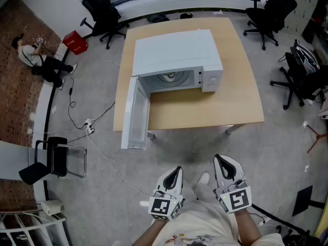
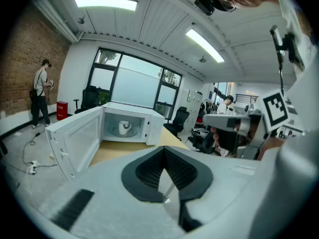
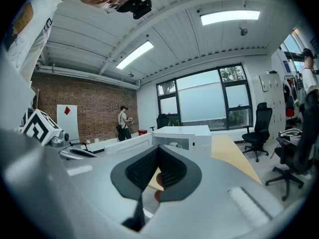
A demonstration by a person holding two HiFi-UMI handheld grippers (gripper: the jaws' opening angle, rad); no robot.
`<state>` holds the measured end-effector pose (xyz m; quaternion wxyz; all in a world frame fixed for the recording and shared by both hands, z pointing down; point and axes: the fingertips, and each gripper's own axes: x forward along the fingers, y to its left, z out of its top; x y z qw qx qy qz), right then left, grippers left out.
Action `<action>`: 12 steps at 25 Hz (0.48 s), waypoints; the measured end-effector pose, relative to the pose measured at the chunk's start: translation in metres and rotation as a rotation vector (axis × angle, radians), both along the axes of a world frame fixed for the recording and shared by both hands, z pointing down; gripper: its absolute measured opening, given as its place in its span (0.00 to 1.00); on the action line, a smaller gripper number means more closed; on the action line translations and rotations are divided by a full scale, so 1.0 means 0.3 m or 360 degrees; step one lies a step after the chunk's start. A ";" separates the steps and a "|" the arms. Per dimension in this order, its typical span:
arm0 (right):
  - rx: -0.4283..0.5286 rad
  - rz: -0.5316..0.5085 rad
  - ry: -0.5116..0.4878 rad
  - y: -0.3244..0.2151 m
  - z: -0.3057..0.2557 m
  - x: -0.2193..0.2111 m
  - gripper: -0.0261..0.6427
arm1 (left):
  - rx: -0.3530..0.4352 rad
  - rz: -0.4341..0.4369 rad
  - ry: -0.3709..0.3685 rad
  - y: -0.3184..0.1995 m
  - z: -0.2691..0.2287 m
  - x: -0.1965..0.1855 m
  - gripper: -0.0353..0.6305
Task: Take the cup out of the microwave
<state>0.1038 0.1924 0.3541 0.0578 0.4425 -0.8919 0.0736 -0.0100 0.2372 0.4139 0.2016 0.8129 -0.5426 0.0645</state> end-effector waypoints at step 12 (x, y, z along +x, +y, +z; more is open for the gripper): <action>-0.0117 0.0146 -0.0057 0.188 0.062 -0.057 0.05 | 0.0079 0.0092 0.0055 0.148 -0.146 0.019 0.06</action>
